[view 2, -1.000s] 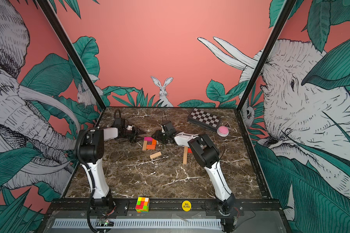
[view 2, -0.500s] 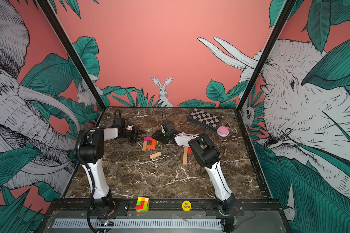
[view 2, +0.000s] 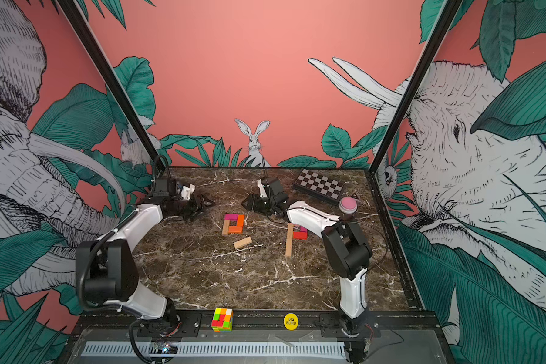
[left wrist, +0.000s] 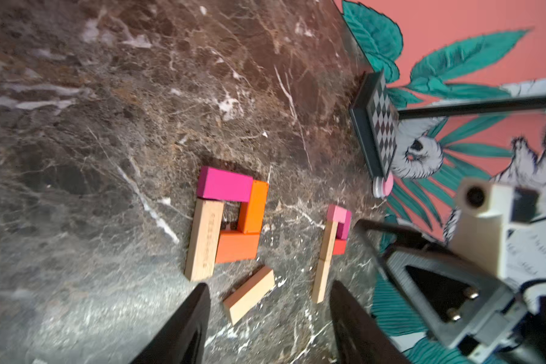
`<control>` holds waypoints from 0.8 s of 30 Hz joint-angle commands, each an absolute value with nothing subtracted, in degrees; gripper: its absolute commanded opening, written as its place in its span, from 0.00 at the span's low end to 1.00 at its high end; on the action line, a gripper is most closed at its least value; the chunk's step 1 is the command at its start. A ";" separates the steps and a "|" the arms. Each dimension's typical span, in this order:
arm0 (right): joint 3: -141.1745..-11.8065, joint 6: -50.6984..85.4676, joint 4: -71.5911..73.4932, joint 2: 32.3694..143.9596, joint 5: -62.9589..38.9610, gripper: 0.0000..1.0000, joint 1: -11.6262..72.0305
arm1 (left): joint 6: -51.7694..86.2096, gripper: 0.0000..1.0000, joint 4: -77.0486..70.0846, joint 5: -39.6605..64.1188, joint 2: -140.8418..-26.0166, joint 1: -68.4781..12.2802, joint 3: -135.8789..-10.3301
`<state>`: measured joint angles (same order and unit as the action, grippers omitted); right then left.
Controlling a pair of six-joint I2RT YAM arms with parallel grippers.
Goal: Assemble the letter p with building blocks
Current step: Pick up the building block from the center of the board.
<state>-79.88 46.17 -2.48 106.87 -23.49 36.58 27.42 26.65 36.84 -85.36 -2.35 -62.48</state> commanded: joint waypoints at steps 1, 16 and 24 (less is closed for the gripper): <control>-76.62 39.91 -7.86 101.49 -21.56 0.66 35.55 | 13.58 0.63 34.38 30.72 -80.26 -9.15 -60.29; -58.61 34.65 -13.00 78.06 -22.41 0.93 29.62 | -4.52 0.66 38.32 12.49 -94.32 -33.51 -63.59; -54.08 36.81 -11.44 73.29 -23.70 0.94 28.29 | -6.32 0.70 33.23 2.73 -96.83 -36.65 -62.22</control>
<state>-55.02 36.42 -12.58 74.37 -23.00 28.47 -3.97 35.70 7.77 -97.67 -36.69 -62.63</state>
